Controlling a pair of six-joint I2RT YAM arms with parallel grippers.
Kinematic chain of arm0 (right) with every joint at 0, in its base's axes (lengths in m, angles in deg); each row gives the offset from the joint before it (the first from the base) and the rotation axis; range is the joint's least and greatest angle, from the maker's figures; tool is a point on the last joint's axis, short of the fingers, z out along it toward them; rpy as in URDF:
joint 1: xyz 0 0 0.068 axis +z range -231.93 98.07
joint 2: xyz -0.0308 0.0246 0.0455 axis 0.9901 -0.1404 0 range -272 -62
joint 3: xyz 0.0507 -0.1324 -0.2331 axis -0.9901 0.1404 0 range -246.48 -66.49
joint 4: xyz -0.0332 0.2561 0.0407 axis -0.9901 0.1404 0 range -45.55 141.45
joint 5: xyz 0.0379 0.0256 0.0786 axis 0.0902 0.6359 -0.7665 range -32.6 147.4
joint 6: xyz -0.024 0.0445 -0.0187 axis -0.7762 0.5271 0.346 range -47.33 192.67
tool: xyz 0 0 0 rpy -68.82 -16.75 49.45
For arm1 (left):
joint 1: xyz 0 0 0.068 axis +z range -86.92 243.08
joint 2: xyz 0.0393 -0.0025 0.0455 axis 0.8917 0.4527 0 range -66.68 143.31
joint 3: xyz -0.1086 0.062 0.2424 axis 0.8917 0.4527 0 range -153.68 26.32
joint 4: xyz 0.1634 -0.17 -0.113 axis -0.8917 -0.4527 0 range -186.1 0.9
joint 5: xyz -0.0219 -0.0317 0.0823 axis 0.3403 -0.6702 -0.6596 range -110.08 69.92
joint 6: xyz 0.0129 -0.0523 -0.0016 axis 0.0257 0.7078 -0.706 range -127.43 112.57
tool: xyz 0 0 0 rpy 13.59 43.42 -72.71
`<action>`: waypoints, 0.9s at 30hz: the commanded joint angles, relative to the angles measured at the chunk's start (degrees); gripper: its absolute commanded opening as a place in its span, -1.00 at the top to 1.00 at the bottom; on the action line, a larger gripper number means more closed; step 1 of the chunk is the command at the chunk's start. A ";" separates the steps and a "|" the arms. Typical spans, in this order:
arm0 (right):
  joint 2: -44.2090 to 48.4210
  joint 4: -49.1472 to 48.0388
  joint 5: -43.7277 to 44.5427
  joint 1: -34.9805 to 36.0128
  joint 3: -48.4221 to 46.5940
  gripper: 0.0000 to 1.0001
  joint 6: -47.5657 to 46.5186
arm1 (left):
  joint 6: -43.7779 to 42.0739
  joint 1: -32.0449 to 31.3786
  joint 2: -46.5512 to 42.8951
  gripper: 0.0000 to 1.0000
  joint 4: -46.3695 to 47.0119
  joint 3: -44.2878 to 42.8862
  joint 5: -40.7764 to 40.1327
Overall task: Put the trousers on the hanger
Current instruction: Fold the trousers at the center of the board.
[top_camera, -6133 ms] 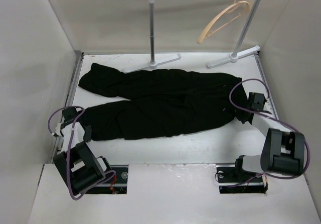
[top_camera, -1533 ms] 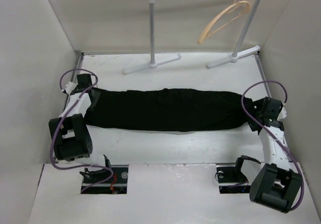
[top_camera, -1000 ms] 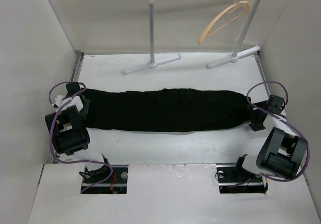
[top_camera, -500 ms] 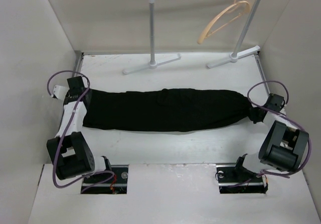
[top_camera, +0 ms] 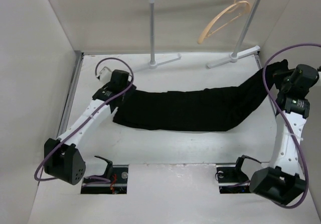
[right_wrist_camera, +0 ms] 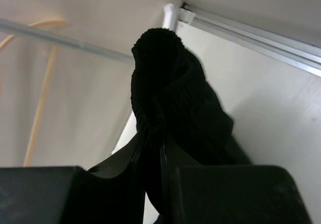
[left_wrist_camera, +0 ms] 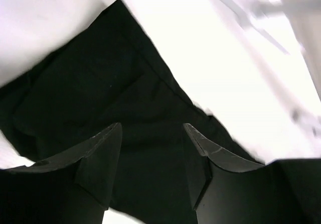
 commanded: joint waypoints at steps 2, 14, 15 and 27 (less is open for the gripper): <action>2.59 3.71 1.52 6.15 -3.98 0.69 -4.79 | 1.29 -9.84 0.02 0.02 -4.11 -7.15 -5.44; 0.32 6.44 13.73 43.13 -12.32 0.69 -1.73 | -2.92 5.41 -13.77 -0.02 -10.44 -2.77 1.49; -1.52 6.44 15.83 47.08 -13.72 0.69 -1.20 | -3.63 7.52 -14.47 -0.03 -10.70 -2.41 2.81; -42.45 2.57 25.34 79.01 -39.99 0.32 2.32 | -7.15 23.53 -18.17 -0.03 -9.91 0.76 9.59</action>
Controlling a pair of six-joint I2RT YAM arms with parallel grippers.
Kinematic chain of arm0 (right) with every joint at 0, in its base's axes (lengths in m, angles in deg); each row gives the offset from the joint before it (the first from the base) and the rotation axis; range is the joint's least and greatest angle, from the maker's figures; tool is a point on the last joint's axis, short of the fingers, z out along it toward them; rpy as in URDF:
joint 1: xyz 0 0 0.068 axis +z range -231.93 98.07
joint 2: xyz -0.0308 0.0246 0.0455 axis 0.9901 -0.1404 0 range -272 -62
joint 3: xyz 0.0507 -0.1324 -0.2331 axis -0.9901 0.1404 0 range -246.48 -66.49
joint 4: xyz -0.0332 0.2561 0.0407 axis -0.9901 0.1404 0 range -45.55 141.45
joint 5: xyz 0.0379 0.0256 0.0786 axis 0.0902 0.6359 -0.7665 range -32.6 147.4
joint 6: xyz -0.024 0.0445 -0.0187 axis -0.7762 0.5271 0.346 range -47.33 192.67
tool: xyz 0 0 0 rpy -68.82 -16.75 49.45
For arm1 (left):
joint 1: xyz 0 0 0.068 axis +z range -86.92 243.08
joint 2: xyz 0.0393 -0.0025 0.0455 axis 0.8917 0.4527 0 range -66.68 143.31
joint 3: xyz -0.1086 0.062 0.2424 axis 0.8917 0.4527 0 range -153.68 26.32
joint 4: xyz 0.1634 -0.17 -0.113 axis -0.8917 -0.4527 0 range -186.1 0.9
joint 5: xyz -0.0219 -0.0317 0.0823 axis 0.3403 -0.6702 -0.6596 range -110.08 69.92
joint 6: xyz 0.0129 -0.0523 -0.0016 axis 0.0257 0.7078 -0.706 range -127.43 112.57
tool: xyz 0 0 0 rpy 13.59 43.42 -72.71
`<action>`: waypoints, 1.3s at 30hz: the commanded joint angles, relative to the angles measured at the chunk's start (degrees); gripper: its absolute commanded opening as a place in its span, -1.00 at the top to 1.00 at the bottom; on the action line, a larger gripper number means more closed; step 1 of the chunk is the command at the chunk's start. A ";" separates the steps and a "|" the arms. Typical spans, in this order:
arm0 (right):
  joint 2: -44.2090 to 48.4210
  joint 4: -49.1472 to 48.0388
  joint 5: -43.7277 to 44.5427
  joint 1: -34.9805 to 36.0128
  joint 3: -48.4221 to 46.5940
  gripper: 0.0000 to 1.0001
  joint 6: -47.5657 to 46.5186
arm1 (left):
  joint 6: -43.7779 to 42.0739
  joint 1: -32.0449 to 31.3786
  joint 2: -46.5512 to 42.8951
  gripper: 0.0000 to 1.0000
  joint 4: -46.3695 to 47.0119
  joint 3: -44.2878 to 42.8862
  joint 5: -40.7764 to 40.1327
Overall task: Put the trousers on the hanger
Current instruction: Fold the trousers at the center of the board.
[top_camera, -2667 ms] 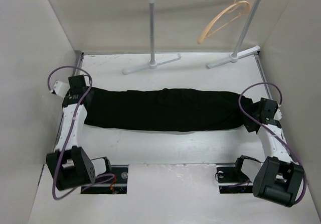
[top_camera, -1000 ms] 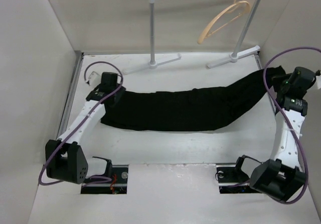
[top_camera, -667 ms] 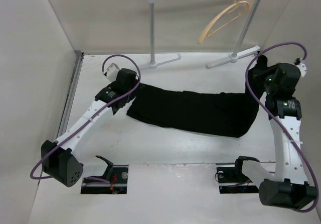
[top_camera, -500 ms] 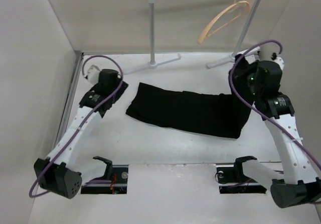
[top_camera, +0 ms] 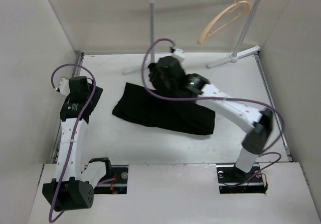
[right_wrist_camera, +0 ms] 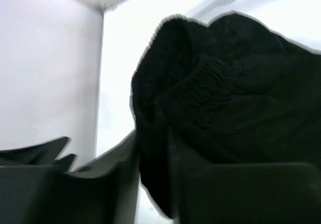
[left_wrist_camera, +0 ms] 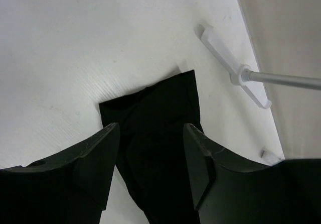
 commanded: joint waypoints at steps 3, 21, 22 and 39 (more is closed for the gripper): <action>-19.14 -4.08 -4.26 5.81 -16.82 0.15 0.39 | -2.67 3.83 -1.82 -0.03 0.21 0.06 1.13; 18.86 -10.14 -17.29 -8.76 32.67 0.57 -5.67 | -2.94 -21.03 24.26 0.01 17.15 -3.02 -2.39; 21.85 -10.05 -17.47 -10.17 37.15 0.56 -5.59 | -2.94 -21.56 26.63 0.01 18.65 -2.94 -2.22; 39.47 -8.55 -21.16 -20.02 70.07 -0.02 4.17 | -7.69 -15.33 39.50 0.04 24.56 2.94 -8.62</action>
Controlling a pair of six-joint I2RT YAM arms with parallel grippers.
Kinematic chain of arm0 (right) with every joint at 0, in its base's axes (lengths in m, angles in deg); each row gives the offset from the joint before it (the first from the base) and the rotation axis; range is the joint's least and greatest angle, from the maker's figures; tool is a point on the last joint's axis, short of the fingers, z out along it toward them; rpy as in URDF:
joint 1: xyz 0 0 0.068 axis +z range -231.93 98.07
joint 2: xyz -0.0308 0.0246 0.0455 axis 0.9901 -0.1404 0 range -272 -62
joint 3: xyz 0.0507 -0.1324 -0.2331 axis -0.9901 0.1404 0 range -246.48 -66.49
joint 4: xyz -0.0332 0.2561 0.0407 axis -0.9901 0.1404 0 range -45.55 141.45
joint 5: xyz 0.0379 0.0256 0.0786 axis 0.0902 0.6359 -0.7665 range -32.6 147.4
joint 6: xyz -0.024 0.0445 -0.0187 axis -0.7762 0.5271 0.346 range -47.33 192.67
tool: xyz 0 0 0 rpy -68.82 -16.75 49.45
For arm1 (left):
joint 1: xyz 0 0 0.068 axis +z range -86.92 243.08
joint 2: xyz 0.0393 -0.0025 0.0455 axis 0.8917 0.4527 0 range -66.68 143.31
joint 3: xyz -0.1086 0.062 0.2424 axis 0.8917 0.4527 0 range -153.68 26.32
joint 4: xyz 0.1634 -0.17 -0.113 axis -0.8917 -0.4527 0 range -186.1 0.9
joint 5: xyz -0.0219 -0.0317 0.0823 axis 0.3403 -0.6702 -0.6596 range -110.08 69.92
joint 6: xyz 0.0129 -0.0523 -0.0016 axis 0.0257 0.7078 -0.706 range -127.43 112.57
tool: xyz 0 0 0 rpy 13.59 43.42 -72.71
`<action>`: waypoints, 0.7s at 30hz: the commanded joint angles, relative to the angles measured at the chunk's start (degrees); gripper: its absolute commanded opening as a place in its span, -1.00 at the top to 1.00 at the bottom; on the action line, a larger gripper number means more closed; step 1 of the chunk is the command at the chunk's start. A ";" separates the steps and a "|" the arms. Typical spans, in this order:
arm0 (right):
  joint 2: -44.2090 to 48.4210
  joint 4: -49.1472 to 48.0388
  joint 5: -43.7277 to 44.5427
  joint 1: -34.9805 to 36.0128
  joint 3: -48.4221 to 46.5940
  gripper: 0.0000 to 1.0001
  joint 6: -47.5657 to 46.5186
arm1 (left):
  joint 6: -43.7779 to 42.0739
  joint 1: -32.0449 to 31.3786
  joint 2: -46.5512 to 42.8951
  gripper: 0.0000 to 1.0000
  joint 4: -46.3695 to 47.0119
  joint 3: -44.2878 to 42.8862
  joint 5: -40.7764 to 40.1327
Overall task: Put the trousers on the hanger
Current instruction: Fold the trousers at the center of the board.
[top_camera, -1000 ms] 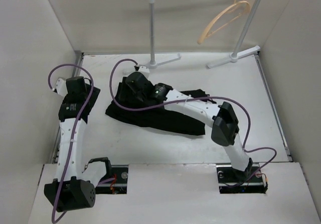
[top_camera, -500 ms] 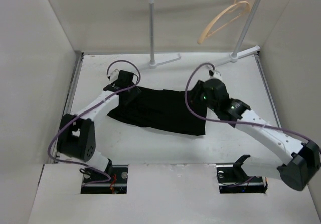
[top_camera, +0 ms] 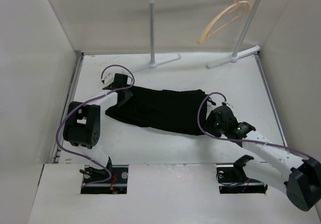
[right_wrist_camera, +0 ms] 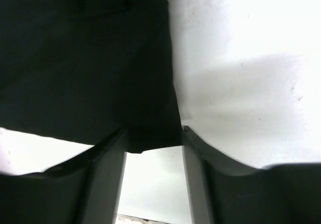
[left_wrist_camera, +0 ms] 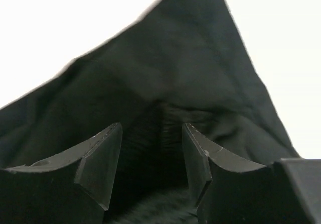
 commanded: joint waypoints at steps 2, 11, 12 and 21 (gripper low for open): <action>-3.72 -4.52 -2.24 -1.03 0.37 0.07 2.34 | -0.47 0.89 -2.96 0.04 -1.32 4.24 -5.88; -6.28 -4.00 -3.12 -6.21 0.28 0.65 -0.82 | 1.56 2.12 -19.03 0.03 -6.51 6.03 -6.59; -6.19 -3.21 -3.29 -6.65 0.02 0.65 -1.61 | 1.73 0.90 -20.79 0.03 -7.39 4.53 -6.59; 4.35 6.03 -3.38 -7.45 -5.87 -0.13 -6.10 | 3.48 -14.84 -11.33 0.10 -7.05 -3.92 -5.19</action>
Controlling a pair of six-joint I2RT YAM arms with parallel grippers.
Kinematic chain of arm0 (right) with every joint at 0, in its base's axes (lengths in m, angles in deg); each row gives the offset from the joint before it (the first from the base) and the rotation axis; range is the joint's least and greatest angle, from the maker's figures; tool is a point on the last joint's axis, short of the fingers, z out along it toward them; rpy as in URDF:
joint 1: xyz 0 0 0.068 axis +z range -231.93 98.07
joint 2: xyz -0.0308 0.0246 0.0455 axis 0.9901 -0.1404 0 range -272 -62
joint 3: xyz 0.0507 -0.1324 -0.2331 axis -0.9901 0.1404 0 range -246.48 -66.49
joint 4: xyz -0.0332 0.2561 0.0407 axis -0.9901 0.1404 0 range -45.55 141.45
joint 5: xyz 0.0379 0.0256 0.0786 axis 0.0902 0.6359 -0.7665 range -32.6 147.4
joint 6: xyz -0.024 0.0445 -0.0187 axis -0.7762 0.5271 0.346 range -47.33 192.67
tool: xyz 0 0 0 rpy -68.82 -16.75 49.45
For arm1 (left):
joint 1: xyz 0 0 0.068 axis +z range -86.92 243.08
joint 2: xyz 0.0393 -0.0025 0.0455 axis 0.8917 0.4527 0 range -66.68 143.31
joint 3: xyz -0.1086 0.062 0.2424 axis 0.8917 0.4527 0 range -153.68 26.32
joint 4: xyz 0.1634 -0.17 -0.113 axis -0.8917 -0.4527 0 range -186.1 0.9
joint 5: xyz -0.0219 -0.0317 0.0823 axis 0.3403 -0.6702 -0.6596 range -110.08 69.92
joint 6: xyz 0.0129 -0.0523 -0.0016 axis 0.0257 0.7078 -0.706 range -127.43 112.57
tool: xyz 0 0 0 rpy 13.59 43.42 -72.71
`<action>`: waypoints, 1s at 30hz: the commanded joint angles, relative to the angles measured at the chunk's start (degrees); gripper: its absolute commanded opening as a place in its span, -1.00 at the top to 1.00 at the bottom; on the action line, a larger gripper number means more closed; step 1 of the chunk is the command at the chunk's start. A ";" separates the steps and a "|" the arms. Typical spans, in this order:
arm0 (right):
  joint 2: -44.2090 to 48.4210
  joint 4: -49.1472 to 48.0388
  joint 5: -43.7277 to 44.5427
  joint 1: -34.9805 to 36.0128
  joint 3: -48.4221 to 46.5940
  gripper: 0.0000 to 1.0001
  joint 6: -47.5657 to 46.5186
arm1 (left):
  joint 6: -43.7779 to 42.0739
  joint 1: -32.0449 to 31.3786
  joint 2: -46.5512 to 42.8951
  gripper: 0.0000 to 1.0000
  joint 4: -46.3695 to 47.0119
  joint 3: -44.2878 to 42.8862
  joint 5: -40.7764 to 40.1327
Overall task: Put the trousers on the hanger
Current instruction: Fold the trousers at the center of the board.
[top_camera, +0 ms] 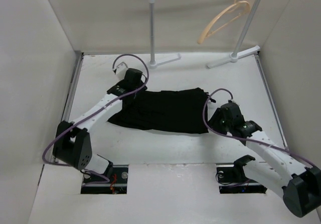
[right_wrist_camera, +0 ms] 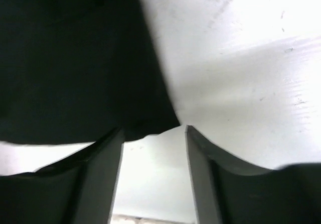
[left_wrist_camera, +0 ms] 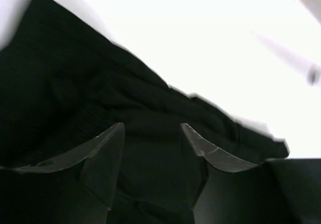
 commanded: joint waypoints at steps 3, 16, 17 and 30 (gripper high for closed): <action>3.27 -1.71 -2.77 1.40 -7.22 0.32 -2.87 | 1.78 -1.73 8.84 0.15 1.57 -0.12 2.95; -16.41 -25.11 -7.36 1.32 2.54 0.61 5.75 | 1.52 9.87 11.33 0.19 6.15 11.11 2.25; -16.77 -24.67 -6.83 1.58 2.54 0.60 5.66 | 1.52 9.96 10.27 0.18 6.33 12.00 2.34; -3.41 -8.50 -5.07 0.01 -18.17 -0.13 -5.93 | -1.11 6.45 -4.06 0.00 2.82 4.81 4.28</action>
